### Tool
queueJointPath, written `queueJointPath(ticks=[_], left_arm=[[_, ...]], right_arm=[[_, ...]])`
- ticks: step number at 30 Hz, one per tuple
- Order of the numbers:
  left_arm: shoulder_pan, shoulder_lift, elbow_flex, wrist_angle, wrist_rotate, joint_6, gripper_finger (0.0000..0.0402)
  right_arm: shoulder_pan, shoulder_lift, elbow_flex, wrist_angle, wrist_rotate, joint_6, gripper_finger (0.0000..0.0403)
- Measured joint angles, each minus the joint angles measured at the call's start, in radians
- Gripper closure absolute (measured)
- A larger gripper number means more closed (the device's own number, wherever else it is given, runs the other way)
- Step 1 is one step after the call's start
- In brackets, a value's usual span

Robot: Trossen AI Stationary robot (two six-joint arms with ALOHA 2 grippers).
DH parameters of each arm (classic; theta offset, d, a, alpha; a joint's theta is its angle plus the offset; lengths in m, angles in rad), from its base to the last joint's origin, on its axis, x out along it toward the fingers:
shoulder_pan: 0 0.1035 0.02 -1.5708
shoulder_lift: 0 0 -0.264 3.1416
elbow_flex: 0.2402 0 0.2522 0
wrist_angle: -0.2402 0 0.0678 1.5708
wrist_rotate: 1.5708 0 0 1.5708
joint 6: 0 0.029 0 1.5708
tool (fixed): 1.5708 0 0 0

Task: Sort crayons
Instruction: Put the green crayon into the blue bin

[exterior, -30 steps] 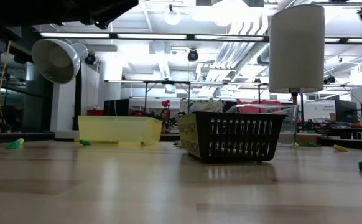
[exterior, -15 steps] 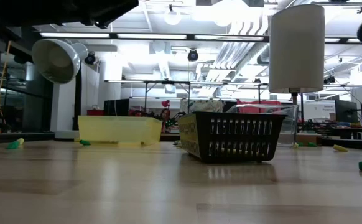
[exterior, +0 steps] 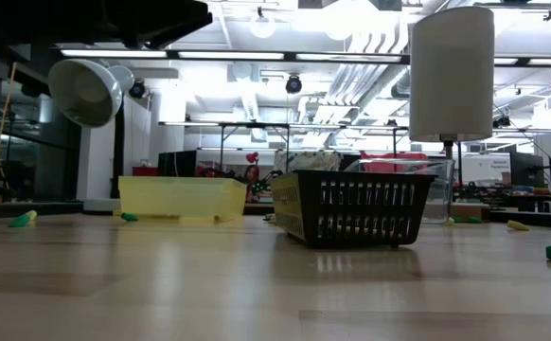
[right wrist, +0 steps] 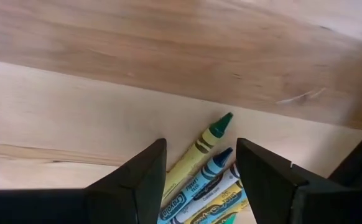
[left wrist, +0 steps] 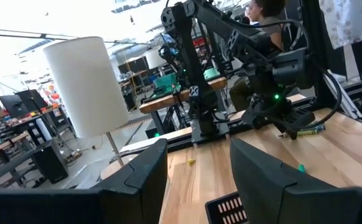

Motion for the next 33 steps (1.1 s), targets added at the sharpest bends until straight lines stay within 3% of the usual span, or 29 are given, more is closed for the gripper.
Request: queueJointPath(ticks=[19,33], left_arm=[[0.000,0.000,0.000,0.000,0.000,0.024,0.0241],[0.000,0.000,0.000,0.000,0.000,0.023,0.0241]], right_arm=[[-0.002,0.000,0.002,0.015,0.116,0.006,0.0285],[-0.003,0.000,0.002,-0.023,0.208,-0.019,0.0396]])
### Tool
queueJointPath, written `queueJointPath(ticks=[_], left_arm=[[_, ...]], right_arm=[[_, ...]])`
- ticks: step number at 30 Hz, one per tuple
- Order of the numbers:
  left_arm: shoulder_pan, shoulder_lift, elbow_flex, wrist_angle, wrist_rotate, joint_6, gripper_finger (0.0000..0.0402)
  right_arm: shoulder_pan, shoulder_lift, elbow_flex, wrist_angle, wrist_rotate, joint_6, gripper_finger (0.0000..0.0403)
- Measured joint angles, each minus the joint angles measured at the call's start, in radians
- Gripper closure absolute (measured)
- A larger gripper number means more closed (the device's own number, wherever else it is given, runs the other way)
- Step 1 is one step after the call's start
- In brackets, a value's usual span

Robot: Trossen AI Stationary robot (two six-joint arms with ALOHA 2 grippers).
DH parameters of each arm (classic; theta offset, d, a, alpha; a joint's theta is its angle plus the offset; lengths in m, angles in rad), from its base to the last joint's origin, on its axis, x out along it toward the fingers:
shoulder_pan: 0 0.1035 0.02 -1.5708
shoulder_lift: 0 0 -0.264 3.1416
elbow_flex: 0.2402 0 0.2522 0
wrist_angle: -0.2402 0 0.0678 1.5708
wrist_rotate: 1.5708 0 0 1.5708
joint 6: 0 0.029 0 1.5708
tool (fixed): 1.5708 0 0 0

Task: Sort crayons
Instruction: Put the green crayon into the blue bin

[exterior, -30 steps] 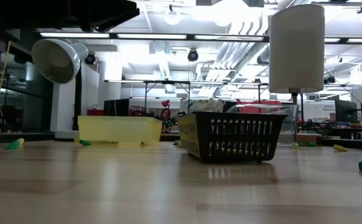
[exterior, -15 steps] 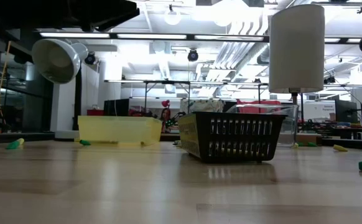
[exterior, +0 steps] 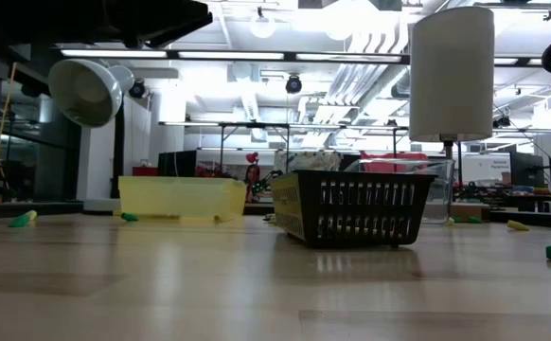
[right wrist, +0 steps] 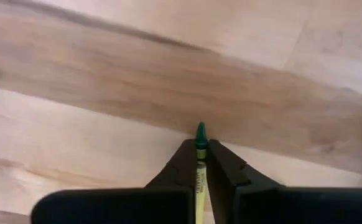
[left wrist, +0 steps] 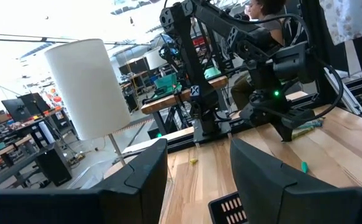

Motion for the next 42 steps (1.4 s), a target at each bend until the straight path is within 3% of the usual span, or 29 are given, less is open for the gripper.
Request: queueJointPath(ticks=[8,16,21,25,30,35,38,42], left_arm=[[-0.018,-0.044,0.000,0.030,-0.047,0.061,0.0241],[-0.078,-0.213,0.000,-0.055,-0.163,0.029,0.0241],[-0.114,-0.299,0.000,-0.154,-0.159,-0.055,0.0241],[-0.127,-0.343,0.000,-0.195,-0.074,-0.179,0.0241],[-0.114,-0.372,0.000,-0.231,0.084,-0.326,0.0241],[-0.079,-0.369,0.000,-0.231,0.114,-0.385,0.0241],[-0.051,-0.347,0.000,-0.226,0.114,-0.385,0.0241],[-0.011,-0.297,0.000,-0.173,0.097,-0.369,0.0241]], right_arm=[[-0.002,-0.018,-0.001,-0.019,0.092,-0.090,0.0399],[-0.003,-0.154,0.098,-0.325,0.388,-0.205,0.0402],[-0.004,-0.224,0.125,-0.313,0.613,-0.318,0.0402],[-0.038,-0.228,0.123,-0.223,0.736,-0.478,0.0402],[-0.144,-0.227,0.099,0.065,0.824,-0.857,0.0403],[-0.278,-0.227,0.058,0.465,0.829,-1.349,0.0400],[-0.381,-0.227,0.005,0.758,0.719,-1.621,0.0400],[-0.540,-0.227,-0.093,1.165,0.465,-1.878,0.0401]])
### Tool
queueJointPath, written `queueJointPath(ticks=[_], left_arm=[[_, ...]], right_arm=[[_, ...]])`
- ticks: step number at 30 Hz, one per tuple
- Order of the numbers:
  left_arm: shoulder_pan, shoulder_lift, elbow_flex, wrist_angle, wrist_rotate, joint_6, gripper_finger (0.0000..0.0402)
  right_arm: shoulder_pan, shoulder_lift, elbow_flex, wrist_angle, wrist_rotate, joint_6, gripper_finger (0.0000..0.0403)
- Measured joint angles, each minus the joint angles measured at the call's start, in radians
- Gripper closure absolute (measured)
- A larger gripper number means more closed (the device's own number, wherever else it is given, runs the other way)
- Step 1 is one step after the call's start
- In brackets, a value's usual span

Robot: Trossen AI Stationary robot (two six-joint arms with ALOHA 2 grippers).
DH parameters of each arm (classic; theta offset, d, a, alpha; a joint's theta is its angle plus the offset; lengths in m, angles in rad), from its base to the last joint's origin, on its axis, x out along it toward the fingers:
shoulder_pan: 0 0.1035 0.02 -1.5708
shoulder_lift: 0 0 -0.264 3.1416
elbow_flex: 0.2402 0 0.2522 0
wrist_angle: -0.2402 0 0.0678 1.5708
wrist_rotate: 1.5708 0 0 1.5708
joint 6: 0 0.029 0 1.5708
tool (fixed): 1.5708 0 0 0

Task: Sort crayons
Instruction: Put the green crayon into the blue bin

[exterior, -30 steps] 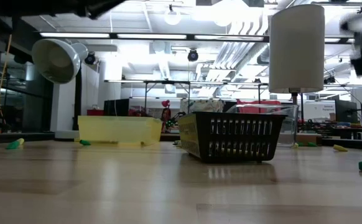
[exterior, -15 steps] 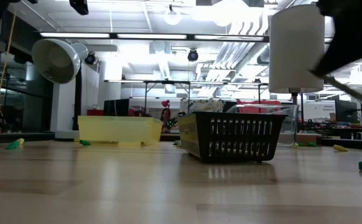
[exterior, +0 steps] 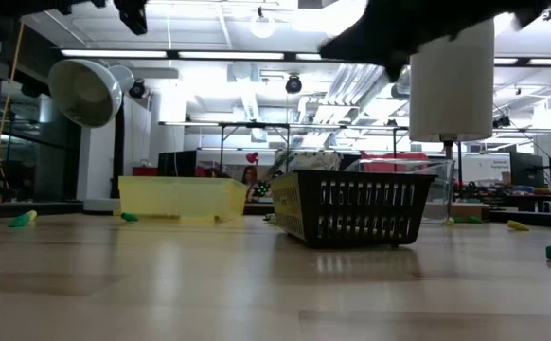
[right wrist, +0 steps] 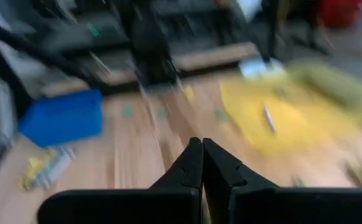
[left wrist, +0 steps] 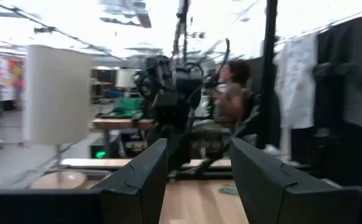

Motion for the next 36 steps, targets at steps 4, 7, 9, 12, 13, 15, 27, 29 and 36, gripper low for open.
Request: queueJointPath(ticks=[4,7,9,12,13,15,27,29,36], left_arm=[[0.027,0.037,0.000,0.031,-0.016,0.010,0.0241],[0.042,0.039,0.000,0.026,-0.016,0.020,0.0241],[0.051,0.039,0.000,0.027,-0.016,0.019,0.0241],[0.064,0.040,0.000,0.023,-0.017,0.018,0.0241],[0.069,0.043,0.000,0.023,-0.017,0.013,0.0241],[0.080,0.058,0.000,0.018,-0.017,-0.003,0.0241],[0.138,0.154,0.054,0.024,-0.016,-0.050,0.0241],[0.134,0.152,0.071,0.019,-0.013,-0.050,0.0241],[0.085,0.107,0.087,0.010,-0.013,-0.014,0.0241]], right_arm=[[-0.132,0.000,-0.058,0.226,-0.180,-0.105,0.0401],[-0.186,0.000,-0.065,0.265,-0.270,-0.112,0.0402],[-0.200,0.000,-0.066,0.262,-0.300,-0.112,0.0402],[-0.202,0.000,-0.066,0.255,-0.313,-0.112,0.0402],[-0.201,0.000,-0.066,0.250,-0.314,-0.112,0.0402],[-0.201,0.000,-0.066,0.246,-0.315,-0.106,0.0402],[-0.201,0.145,0.090,0.037,-0.171,0.075,0.0402],[-0.205,0.230,0.197,-0.123,-0.127,0.098,0.0402],[-0.266,0.532,0.573,-0.616,-0.068,0.159,0.0402]])
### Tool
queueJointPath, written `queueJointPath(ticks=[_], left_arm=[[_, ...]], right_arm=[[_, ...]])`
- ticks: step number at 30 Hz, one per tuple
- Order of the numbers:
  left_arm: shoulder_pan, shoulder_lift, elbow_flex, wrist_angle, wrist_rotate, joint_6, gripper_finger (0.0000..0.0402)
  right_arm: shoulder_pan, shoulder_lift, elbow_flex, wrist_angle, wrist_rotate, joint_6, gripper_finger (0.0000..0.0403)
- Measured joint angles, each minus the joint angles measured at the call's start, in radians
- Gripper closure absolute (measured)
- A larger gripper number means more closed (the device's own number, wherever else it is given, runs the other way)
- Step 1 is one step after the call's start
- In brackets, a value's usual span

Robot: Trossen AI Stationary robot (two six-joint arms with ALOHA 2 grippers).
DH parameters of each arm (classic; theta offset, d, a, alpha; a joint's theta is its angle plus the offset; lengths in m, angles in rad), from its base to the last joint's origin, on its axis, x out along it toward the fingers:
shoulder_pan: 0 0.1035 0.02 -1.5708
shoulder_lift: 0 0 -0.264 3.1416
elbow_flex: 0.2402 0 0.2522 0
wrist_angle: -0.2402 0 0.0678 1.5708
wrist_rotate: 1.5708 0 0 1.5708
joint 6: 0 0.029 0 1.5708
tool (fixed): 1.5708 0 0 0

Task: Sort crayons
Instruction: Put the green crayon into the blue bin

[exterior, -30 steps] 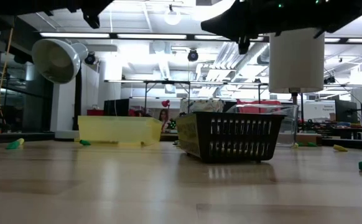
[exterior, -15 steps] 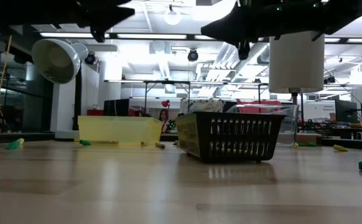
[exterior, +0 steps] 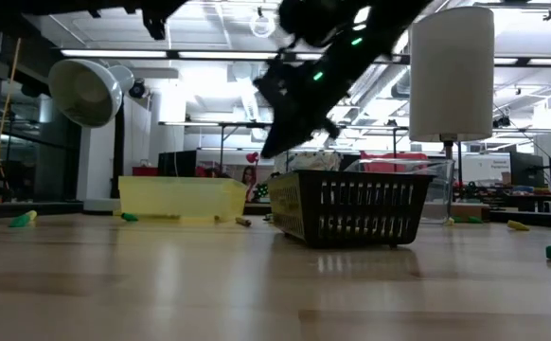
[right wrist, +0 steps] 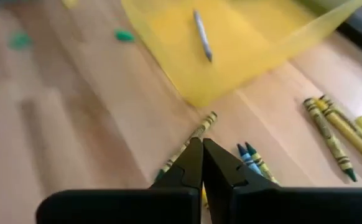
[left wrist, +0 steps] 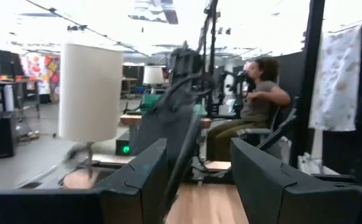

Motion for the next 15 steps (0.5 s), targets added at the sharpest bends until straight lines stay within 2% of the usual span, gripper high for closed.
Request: queueJointPath(ticks=[8,11,15], left_arm=[[-0.091,-0.120,0.000,-0.093,0.000,0.010,0.0241],[-0.120,-0.164,0.000,-0.133,0.000,0.007,0.0241],[-0.153,-0.196,0.000,-0.161,0.000,-0.001,0.0241]], right_arm=[[-0.034,0.248,0.298,-0.234,-0.002,0.017,0.0397],[-0.034,0.301,0.373,-0.292,0.000,0.016,0.0372],[-0.012,0.325,0.420,-0.355,0.034,0.028,0.0313]])
